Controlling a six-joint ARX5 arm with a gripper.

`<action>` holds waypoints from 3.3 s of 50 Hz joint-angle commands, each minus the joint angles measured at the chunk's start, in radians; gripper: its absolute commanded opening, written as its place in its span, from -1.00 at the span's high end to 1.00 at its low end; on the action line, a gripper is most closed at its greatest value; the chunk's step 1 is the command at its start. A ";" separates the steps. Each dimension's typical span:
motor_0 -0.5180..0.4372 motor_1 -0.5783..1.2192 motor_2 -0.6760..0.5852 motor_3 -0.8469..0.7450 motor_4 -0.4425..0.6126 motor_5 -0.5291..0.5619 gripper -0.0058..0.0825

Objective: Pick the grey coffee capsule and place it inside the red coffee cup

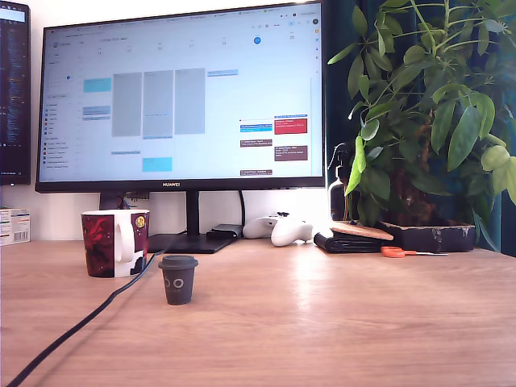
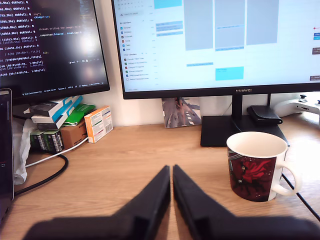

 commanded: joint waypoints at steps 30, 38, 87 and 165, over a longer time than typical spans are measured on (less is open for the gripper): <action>0.004 -0.014 -0.035 0.094 0.256 -0.267 0.92; -0.018 -0.008 -0.029 0.116 0.466 -0.359 0.92; -0.516 1.006 0.177 0.522 0.337 -0.048 -0.69; -0.538 1.611 0.727 0.217 0.258 0.006 0.74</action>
